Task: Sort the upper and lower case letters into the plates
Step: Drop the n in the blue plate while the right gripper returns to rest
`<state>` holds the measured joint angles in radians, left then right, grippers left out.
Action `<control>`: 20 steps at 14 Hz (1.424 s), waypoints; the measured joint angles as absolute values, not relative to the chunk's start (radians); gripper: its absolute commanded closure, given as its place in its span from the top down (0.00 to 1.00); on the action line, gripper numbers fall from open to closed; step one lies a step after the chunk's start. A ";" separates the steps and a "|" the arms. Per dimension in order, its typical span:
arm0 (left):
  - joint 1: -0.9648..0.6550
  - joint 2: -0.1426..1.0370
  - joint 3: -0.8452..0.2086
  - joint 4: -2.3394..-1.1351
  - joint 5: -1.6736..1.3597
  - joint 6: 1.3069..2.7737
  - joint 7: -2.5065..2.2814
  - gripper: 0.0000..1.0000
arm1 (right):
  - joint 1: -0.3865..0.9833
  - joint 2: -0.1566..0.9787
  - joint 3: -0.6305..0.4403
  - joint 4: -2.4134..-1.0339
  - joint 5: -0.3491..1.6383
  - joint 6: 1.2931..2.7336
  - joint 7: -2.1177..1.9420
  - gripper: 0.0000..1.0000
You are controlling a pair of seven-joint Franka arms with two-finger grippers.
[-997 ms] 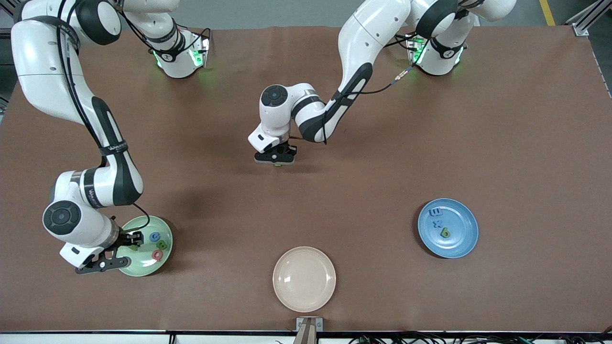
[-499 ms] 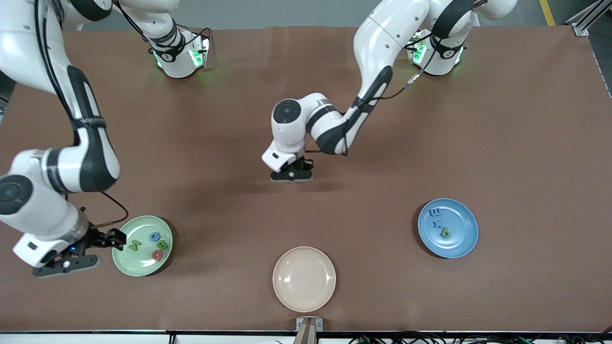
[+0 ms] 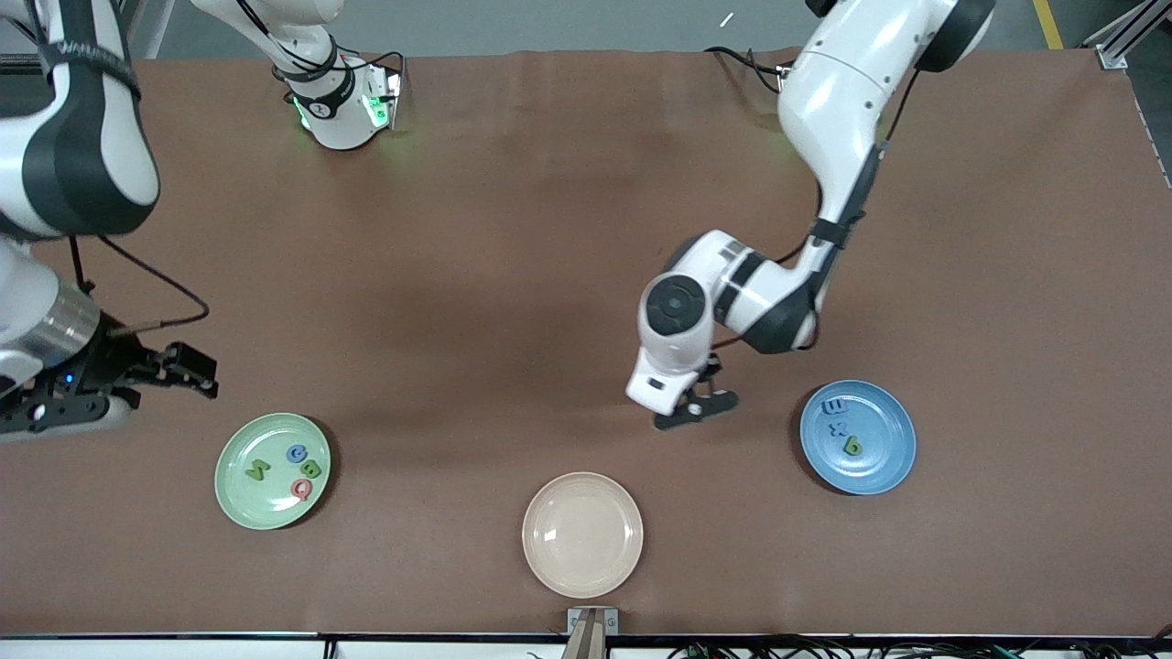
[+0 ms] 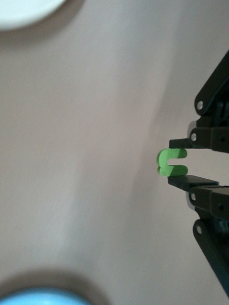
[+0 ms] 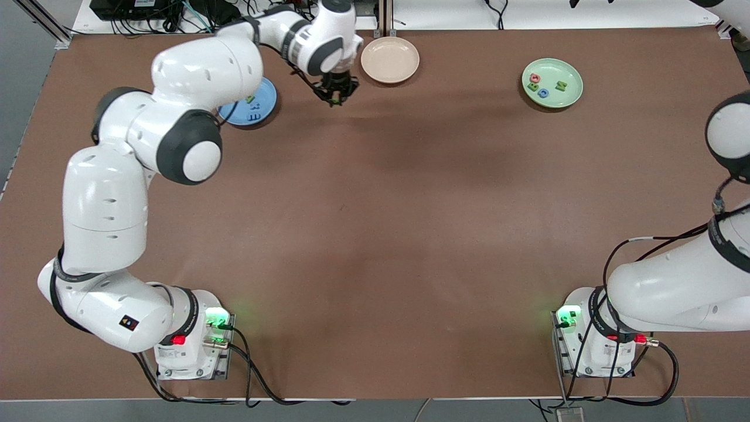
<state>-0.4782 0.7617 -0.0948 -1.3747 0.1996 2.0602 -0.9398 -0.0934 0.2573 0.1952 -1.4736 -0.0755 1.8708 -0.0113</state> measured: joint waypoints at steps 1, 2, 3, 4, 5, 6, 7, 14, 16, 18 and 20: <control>-0.438 0.748 -0.096 -1.400 0.200 2.057 -0.929 0.00 | -0.050 0.190 0.160 -1.532 -0.074 1.869 0.011 1.00; -0.394 0.735 -0.097 -1.426 0.200 2.056 -0.921 0.00 | -0.005 0.123 0.120 -1.589 -0.069 1.866 0.034 1.00; -0.355 0.728 -0.098 -1.447 0.200 2.056 -0.906 0.00 | 0.028 0.060 0.083 -1.644 -0.055 1.862 0.048 1.00; -0.318 0.726 -0.098 -1.462 0.200 2.056 -0.877 0.01 | 0.043 0.002 0.060 -1.697 -0.041 1.861 0.051 1.00; -0.289 0.726 -0.099 -1.471 0.200 2.056 -0.843 0.03 | 0.045 -0.046 0.047 -1.741 -0.033 1.861 0.051 1.00; -0.264 0.725 -0.100 -1.479 0.200 2.056 -0.801 0.05 | 0.043 -0.081 0.038 -1.776 -0.028 1.862 0.051 1.00; -0.245 0.725 -0.100 -1.486 0.200 2.056 -0.758 0.11 | 0.040 -0.105 0.031 -1.800 -0.026 1.863 0.052 1.00; -0.153 0.706 -0.100 -1.541 0.200 2.056 -0.547 0.39 | -0.007 -0.113 0.026 -1.765 -0.025 1.867 0.052 1.00; -0.136 0.702 -0.100 -1.556 0.200 2.061 -0.493 0.99 | -0.007 -0.106 0.027 -1.700 -0.025 1.788 0.052 1.00; -0.128 0.699 -0.101 -1.557 0.200 2.065 -0.460 1.00 | -0.007 -0.103 0.027 -1.622 -0.025 1.690 0.052 1.00; -0.129 0.676 -0.106 -1.557 0.200 2.065 -0.442 1.00 | -0.007 -0.099 0.026 -1.582 -0.025 1.655 0.052 1.00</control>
<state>-0.1290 0.6755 -0.1058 -1.5567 0.1997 2.0652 -0.4420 -0.0073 -0.0988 0.0263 -1.5821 -0.0247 1.6552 0.0518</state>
